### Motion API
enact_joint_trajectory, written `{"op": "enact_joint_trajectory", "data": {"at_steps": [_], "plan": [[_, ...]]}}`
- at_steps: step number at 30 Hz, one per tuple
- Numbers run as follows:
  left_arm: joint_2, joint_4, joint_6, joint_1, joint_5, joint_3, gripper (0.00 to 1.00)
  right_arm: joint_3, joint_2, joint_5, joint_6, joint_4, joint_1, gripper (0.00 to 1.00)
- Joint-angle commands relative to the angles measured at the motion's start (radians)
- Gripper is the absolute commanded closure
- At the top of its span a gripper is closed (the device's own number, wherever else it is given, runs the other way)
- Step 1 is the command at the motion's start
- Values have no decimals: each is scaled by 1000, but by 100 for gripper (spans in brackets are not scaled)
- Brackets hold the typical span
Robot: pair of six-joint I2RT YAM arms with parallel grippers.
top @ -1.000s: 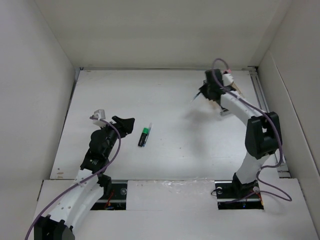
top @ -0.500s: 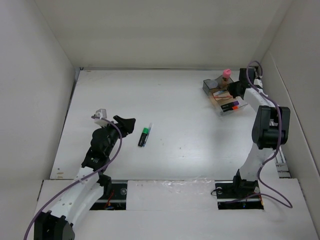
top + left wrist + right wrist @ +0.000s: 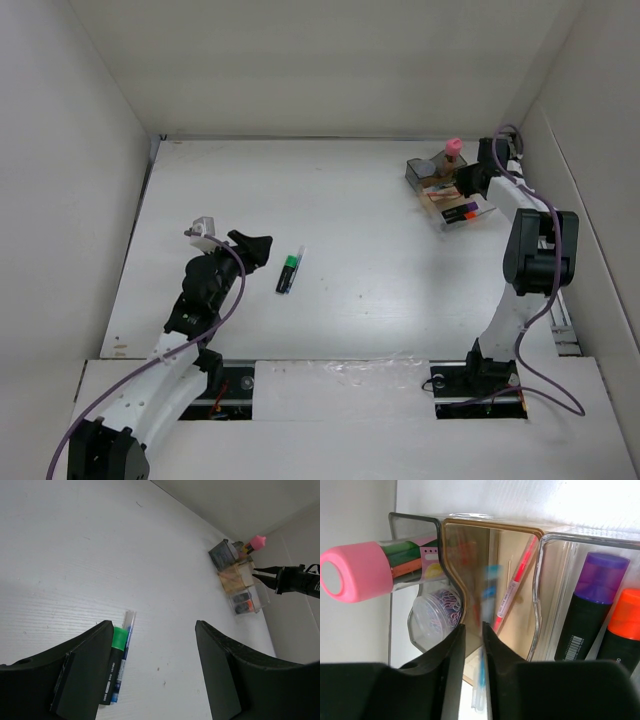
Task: Sort the stationery into containers
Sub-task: Place the pen in the storage box, then pick up the pen from the center of the board.
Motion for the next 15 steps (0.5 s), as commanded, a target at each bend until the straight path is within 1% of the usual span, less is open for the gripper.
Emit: {"op": "enact_joint_trajectory", "data": {"at_steps": [1, 5, 7, 11, 12, 14, 15], "plan": [[-3, 56, 2, -3, 3, 8, 36, 38, -40, 27, 13, 38, -7, 73], [7, 40, 2, -3, 13, 17, 36, 19, -80, 28, 13, 38, -7, 60], [-4, 50, 2, -3, 13, 8, 36, 19, -90, 28, 13, 38, -7, 57], [-4, 37, 2, -3, 13, 8, 36, -13, -150, 18, 13, 57, 49, 57], [-16, 37, 2, -3, 13, 8, 36, -22, -161, 27, 1, 58, 97, 57], [-16, 51, 2, -3, 13, 8, 36, -22, -192, 46, -27, 58, 154, 57], [-16, 51, 2, -3, 13, 8, 36, -34, -202, 55, -36, 73, 219, 57]]}}
